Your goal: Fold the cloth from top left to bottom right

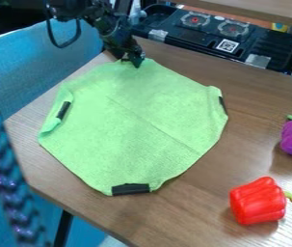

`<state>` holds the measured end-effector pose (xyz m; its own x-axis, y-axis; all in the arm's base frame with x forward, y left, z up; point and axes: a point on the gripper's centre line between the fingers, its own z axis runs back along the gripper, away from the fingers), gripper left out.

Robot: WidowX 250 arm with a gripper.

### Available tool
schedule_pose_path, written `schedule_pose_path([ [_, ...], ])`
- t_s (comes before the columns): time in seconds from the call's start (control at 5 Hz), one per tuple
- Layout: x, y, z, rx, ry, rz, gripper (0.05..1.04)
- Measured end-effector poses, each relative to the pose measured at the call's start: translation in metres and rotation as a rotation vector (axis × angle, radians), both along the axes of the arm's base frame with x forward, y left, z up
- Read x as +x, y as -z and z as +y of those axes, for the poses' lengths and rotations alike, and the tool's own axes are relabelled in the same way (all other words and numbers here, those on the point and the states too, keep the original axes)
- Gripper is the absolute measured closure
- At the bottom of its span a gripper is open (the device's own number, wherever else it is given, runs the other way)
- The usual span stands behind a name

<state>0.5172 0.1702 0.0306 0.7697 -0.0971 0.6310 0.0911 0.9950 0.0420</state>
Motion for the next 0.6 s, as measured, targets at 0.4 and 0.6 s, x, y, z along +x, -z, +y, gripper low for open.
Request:
schedule_pose_path([
  [0.4, 0.0031, 0.0042, 0.0001, -0.006, -0.017, 0.002, 0.751],
  [0.6, -0.0043, 0.0092, -0.0028, -0.031, -0.012, 0.004, 0.928],
])
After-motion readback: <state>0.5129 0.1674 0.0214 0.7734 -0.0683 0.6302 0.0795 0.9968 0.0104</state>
